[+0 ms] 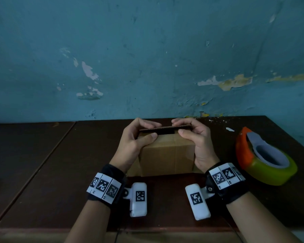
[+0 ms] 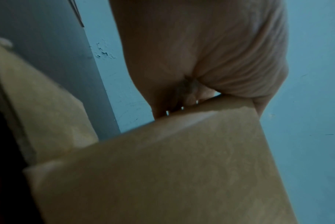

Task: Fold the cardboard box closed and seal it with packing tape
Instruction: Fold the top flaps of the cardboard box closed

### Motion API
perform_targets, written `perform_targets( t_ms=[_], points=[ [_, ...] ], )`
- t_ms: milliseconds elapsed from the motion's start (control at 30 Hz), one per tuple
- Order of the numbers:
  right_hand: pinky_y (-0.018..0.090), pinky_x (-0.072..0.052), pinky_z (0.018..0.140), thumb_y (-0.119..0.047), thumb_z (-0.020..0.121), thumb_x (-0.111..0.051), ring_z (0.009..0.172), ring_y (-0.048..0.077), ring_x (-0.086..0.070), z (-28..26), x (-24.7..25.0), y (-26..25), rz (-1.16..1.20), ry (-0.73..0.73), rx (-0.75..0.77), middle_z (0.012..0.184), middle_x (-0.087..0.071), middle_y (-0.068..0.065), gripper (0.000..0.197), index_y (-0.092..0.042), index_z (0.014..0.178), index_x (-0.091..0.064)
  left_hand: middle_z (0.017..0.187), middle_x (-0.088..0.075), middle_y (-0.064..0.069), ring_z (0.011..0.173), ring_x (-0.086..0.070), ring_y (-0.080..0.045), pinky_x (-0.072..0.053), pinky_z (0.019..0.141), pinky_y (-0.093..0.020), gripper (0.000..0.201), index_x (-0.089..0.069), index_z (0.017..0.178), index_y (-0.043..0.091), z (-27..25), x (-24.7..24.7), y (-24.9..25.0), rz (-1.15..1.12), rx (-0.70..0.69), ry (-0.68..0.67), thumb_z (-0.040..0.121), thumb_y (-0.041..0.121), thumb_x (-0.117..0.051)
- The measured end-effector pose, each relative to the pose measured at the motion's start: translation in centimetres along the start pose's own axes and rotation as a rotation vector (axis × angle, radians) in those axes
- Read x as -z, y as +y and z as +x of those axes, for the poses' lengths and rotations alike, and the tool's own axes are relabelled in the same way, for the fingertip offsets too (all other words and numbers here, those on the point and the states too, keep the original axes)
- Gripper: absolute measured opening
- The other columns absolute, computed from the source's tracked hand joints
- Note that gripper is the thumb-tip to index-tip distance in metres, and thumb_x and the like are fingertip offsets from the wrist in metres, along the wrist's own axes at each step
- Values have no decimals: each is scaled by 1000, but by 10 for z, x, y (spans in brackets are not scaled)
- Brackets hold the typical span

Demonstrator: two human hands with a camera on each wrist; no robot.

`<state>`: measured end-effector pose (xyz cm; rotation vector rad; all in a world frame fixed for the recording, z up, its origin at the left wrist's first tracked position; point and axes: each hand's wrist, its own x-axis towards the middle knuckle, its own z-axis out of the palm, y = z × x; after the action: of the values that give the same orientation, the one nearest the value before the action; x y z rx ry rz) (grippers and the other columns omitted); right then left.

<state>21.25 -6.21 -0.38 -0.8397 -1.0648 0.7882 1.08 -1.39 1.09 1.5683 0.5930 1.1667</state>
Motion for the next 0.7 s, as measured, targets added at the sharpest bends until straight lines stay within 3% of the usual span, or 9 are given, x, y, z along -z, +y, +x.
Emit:
perform_targets(
  t_ms=[133,267,433,567,700],
  points=[
    [37,-51,99,-7,78,-67,109,26,-69,-1,-1,1,-40,10,27,107,-75,14,12,0,87,-72,119,-72,-13,115,-67,-27,-49,97,-37,12,-62,86,0,-1,0,-1,35,-23,21,86,2,-73],
    [46,-49,99,-11,79,-71,104,26,-69,0,-1,2,-25,36,7,104,-76,15,11,-1,80,-72,119,-70,-13,116,-64,-25,-45,96,-37,18,-59,75,7,0,0,-3,47,-39,46,85,11,-73],
    [43,-52,97,-5,74,-69,105,26,-70,0,1,2,-15,30,-11,105,-76,14,12,-5,86,-69,117,-72,-8,115,-63,-29,-44,100,-48,19,-60,70,19,3,1,-4,60,-2,21,87,15,-67],
    [46,-52,98,-4,72,-67,107,28,-69,0,4,0,-4,11,-53,109,-75,14,20,-6,91,-63,122,-72,-5,118,-63,-24,-47,96,-36,4,-62,90,14,1,-2,-3,48,58,-1,86,15,-64],
    [48,-53,97,-4,73,-66,107,28,-69,-2,5,-1,6,1,-68,108,-75,12,21,-7,93,-61,124,-70,-2,117,-63,-25,-50,92,-33,28,-61,112,13,-2,-3,-3,26,173,15,86,23,-62]
  ],
)
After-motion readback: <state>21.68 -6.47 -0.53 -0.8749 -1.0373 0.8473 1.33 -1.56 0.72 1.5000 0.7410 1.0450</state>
